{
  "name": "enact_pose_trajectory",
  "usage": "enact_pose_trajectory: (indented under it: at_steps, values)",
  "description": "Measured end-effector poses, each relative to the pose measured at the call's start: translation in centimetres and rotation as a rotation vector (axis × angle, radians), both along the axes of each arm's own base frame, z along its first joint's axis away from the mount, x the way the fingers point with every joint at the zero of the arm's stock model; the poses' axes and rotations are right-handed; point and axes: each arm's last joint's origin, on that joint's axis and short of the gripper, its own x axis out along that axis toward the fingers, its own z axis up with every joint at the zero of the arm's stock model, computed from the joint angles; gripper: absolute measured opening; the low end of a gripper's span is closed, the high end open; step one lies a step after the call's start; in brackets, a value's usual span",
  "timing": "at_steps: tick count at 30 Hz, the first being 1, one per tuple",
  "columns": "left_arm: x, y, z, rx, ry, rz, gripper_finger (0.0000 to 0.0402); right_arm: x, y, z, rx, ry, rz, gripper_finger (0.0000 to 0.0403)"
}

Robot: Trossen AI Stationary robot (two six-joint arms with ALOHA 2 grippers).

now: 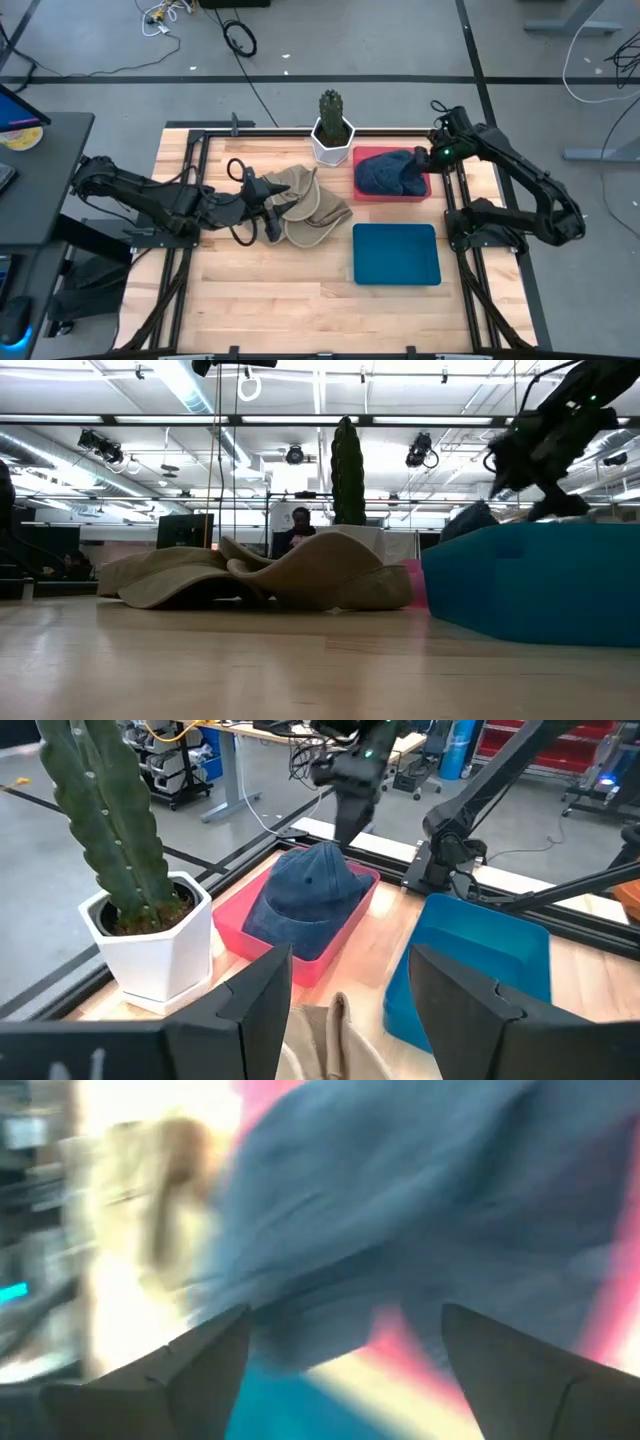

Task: Pick & Place hat
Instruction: Put the center brown cap into the blue bin

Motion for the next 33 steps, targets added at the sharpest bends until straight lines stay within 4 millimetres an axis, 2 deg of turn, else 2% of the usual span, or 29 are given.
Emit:
enact_pose_trajectory:
  at_steps: [5,12,15,19,24,33]
  values:
    - [0.1,0.4,0.0,0.051,0.031,-0.005,0.0204,0.4,2.1,1.7,0.077,-0.280,0.169,0.0348]
    - [-0.2,1.5,-1.3,0.064,0.185,-0.012,0.0204,0.4,5.8,3.6,0.010,-0.320,0.280,0.0339]
    - [-0.4,1.5,-1.7,0.197,0.298,-0.086,0.0202,0.4,6.8,4.1,-0.027,-0.327,0.291,0.0336]
    - [-0.6,1.3,-2.0,0.430,0.447,-0.214,0.0192,0.5,7.4,4.7,-0.088,-0.347,0.308,0.0336]
    - [-0.1,1.4,-2.9,0.506,0.537,-0.264,0.0192,0.8,7.5,4.8,-0.134,-0.330,0.315,0.0336]
    - [3.0,1.6,-7.0,0.475,0.711,-0.313,0.0270,1.1,7.7,4.7,-0.199,-0.308,0.345,0.0336]
